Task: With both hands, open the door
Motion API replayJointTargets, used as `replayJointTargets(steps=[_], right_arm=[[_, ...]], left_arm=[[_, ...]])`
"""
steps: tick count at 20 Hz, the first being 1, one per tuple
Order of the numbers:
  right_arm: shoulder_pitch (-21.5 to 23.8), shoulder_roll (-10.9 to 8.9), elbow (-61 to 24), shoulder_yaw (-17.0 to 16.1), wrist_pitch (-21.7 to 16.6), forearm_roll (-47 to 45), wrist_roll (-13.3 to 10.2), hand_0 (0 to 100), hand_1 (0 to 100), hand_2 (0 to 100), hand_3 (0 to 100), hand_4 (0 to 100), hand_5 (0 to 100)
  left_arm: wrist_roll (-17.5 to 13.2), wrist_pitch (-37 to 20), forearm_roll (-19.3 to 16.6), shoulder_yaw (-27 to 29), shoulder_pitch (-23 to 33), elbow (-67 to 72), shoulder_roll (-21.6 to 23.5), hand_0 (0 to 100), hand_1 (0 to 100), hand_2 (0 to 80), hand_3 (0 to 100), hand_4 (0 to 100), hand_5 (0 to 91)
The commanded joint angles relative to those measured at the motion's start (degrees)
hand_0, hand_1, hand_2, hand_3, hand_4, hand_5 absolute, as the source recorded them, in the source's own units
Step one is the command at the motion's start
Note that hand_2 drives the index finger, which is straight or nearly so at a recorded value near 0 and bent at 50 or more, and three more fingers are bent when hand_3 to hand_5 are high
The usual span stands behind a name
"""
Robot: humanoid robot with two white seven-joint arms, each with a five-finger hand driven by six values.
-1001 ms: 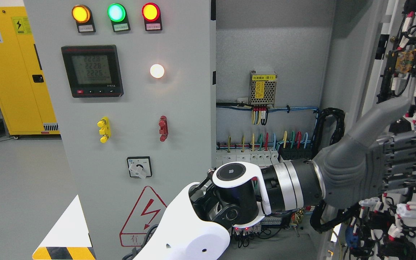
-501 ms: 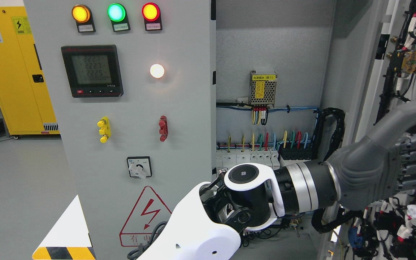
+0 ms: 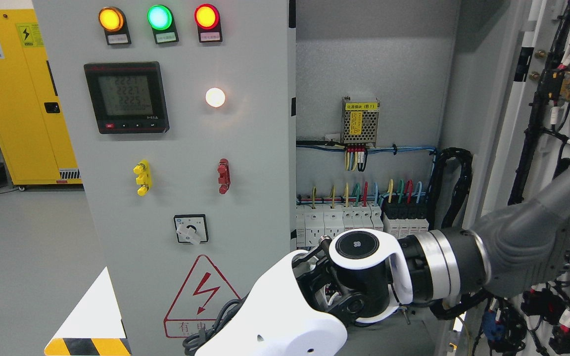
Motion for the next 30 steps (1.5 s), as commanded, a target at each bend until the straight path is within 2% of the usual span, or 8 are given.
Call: replayJointTargets(steps=[1,4,15,19,25,28,30], right_arm=[[-0.06,-0.56,0.02,-1.23,-0.01,-1.14,-0.23,20,12,0,0,0,0],[-0.33,-0.65,-0.07,-1.23,-0.01,-1.14,-0.23,20,12,0,0,0,0],[-0.24,-0.65,0.02,-1.23,-0.01,-1.14,-0.23,20,12,0,0,0,0],[-0.15,-1.35,-0.07,-1.14,-0.01,-1.14,-0.23,20,12,0,0,0,0],[-0.15,-1.35,-0.07,-1.14,-0.01,-1.14,-0.23,20,12,0,0,0,0],[-0.24,-1.35,0.02,-1.14,-0.01,-1.14,-0.23,20,12,0,0,0,0],[-0.24,-1.35,-0.07,-1.14,-0.01,-1.14,-0.23,20,12,0,0,0,0]], left_arm=[[0.27,-0.22,2.79,-2.84,-2.94,2.42,-0.36,0,0,0.0,0,0,0.0],[0.27,-1.27,4.73,-3.19,-4.79,3.13,-0.62,0,0,0.0,0,0,0.0],[0.45,-1.80,5.79,-4.33,-5.06,3.22,-0.71,0,0,0.0,0,0,0.0],[0.45,-1.10,5.88,-3.72,-4.27,2.34,-0.28,0,0,0.0,0,0,0.0],[0.45,3.64,5.53,4.62,0.56,-1.70,0.77,0,0,0.0,0,0,0.0],[0.45,3.91,5.53,8.05,1.96,-3.54,4.55,0,0,0.0,0,0,0.0],[0.54,3.83,5.18,9.02,5.21,-6.26,6.57,0,0,0.0,0,0,0.0]])
